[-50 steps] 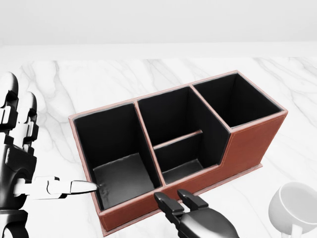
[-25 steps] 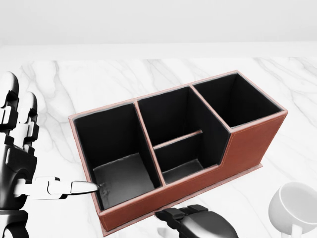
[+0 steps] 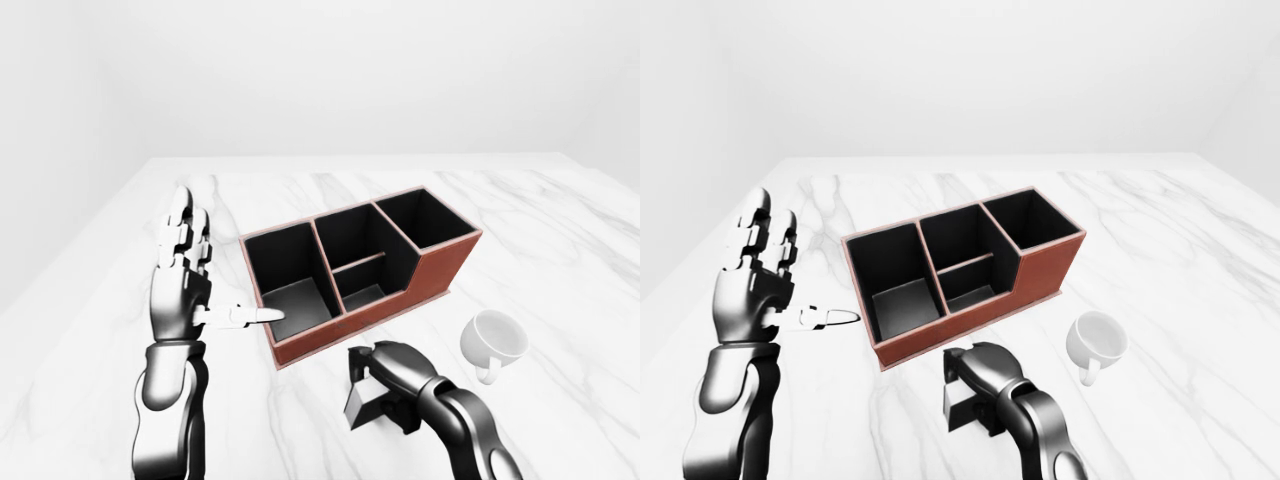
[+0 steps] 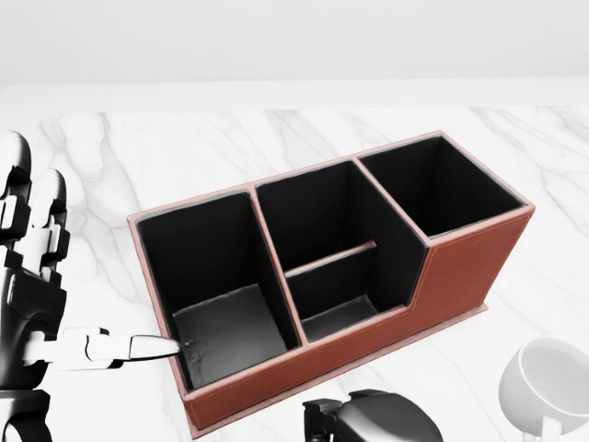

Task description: Pick up the book and place it in the front compartment of the caddy.

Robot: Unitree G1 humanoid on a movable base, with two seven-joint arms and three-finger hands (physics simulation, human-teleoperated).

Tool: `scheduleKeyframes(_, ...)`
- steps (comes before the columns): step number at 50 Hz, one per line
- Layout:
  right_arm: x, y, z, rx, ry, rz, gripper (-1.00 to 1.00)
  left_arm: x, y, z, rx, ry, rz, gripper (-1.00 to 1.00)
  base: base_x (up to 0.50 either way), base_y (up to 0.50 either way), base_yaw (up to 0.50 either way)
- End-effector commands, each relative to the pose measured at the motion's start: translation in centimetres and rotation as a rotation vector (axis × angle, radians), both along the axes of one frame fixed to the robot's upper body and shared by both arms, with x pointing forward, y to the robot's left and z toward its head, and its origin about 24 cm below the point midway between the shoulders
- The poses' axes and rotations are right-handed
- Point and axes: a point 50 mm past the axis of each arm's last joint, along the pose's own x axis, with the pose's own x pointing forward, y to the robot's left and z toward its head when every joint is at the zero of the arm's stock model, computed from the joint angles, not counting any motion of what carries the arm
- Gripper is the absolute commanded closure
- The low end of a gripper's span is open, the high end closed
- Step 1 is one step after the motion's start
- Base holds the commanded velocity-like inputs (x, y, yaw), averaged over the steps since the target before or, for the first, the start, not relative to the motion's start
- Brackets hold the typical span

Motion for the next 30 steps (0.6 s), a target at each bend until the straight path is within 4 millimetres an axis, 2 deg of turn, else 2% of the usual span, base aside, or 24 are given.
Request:
scheduleKeyframes(1, 0.0, 0.0, 1.2, 0.03, -0.048, -0.002, 1.0, 0.0, 0.1, 0.1, -0.001, -0.006, 0.002, -1.0, 0.0, 0.0, 0.0)
scheduleKeyframes(30, -1.1, -0.1, 8.4, 0.13, -0.348, -0.037, 1.0, -0.1, 0.0, 0.1, 0.0, -0.005, 0.0, -1.0, 0.0, 0.0, 0.0)
